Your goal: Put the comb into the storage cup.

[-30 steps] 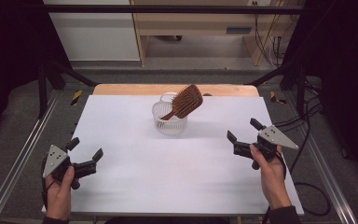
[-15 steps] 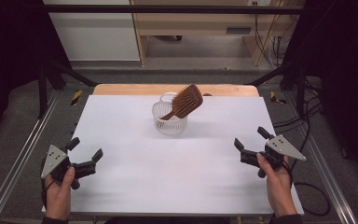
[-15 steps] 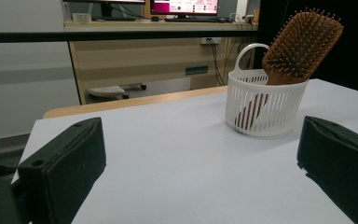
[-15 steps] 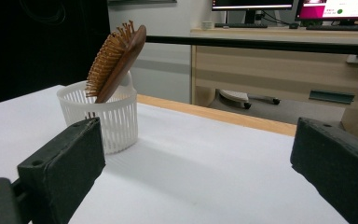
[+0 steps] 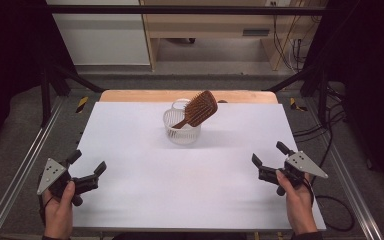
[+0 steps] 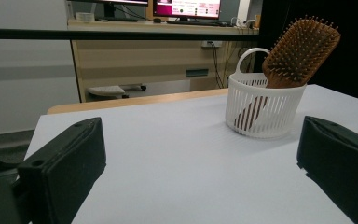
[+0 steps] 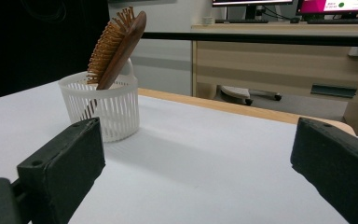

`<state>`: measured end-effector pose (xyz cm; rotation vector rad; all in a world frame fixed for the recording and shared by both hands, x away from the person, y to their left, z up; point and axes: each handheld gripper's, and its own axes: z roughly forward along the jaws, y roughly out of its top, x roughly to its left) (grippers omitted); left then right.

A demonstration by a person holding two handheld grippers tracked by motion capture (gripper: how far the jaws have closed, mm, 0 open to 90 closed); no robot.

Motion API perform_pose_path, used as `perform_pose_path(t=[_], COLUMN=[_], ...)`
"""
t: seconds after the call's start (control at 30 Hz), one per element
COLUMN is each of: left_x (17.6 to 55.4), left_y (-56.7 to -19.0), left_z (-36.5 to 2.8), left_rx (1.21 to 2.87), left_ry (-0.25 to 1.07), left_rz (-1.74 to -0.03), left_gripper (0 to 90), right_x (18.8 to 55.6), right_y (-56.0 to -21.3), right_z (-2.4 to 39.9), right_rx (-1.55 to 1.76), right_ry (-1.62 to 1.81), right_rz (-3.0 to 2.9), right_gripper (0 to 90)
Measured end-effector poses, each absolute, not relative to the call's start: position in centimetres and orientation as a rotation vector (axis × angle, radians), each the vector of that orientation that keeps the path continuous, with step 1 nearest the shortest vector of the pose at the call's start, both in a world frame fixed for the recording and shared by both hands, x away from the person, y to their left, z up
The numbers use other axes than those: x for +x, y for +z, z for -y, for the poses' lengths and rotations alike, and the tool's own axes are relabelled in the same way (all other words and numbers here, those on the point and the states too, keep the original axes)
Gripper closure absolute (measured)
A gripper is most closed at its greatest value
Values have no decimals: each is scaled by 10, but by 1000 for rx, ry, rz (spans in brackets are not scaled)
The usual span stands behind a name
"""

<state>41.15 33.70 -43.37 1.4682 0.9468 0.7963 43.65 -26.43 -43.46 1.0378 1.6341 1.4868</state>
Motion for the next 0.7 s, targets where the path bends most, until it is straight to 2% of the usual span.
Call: perform_pose_path(t=[0.7], left_x=[405], left_y=[-436], left_z=[-329], left_rx=[1514], left_ry=[771], left_rz=[-915], left_gripper=[15], right_x=[429], right_y=[-454], right_z=[253], right_rx=[981], right_ry=[1484], right_rz=[-1723], right_gripper=[25])
